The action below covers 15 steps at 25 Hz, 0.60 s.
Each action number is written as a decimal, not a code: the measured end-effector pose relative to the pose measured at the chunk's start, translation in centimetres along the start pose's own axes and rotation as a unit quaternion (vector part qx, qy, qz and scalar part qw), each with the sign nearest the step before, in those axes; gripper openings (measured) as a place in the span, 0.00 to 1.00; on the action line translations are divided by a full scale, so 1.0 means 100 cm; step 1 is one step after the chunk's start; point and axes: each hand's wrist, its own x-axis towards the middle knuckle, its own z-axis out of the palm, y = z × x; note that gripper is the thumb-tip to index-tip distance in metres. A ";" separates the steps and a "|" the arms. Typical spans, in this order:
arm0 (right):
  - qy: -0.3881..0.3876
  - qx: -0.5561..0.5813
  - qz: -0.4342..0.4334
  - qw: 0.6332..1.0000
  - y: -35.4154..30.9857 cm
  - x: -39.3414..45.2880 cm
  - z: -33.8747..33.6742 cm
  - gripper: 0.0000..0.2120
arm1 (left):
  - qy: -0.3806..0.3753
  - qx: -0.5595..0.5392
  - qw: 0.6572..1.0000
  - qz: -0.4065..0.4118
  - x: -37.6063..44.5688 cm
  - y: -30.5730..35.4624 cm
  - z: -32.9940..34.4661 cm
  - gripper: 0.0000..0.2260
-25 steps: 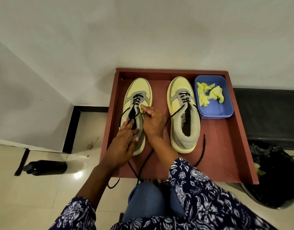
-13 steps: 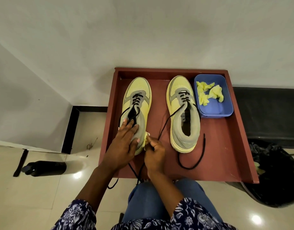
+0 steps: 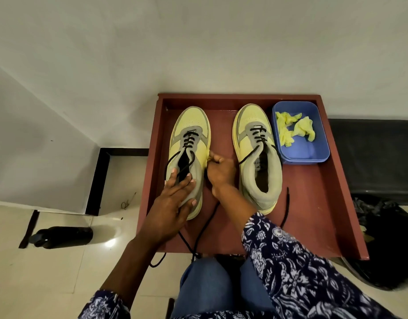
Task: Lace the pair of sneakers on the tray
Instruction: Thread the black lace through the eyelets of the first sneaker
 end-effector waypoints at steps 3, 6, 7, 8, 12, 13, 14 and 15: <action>0.007 -0.014 -0.011 1.000 -0.011 0.009 0.002 0.15 | 0.001 -0.003 1.000 0.002 -0.003 -0.001 0.000 0.25; 0.019 -0.034 -0.042 0.998 -0.008 0.007 0.004 0.15 | -0.004 -0.007 1.000 -0.003 -0.009 -0.001 -0.002 0.25; 0.018 -0.026 -0.044 0.999 -0.001 0.000 0.004 0.15 | -0.004 -0.008 1.000 -0.004 -0.011 -0.001 -0.002 0.25; 0.017 -0.015 -0.037 0.999 0.007 -0.012 0.003 0.15 | -0.003 -0.009 1.000 -0.006 -0.012 0.000 -0.002 0.25; 0.024 0.035 0.002 0.999 0.048 -0.068 -0.004 0.15 | -0.005 0.003 1.000 -0.019 -0.016 0.001 -0.001 0.26; 0.027 0.048 -0.001 0.998 0.055 -0.077 -0.005 0.15 | -0.004 0.008 1.000 -0.013 -0.017 0.001 -0.001 0.27; 0.031 0.058 -0.001 0.998 0.058 -0.081 -0.005 0.15 | -0.005 0.010 1.000 -0.009 -0.018 0.000 -0.001 0.26; 0.035 0.066 0.002 0.997 0.058 -0.080 -0.005 0.15 | -0.008 0.007 1.000 -0.010 -0.018 -0.001 -0.002 0.25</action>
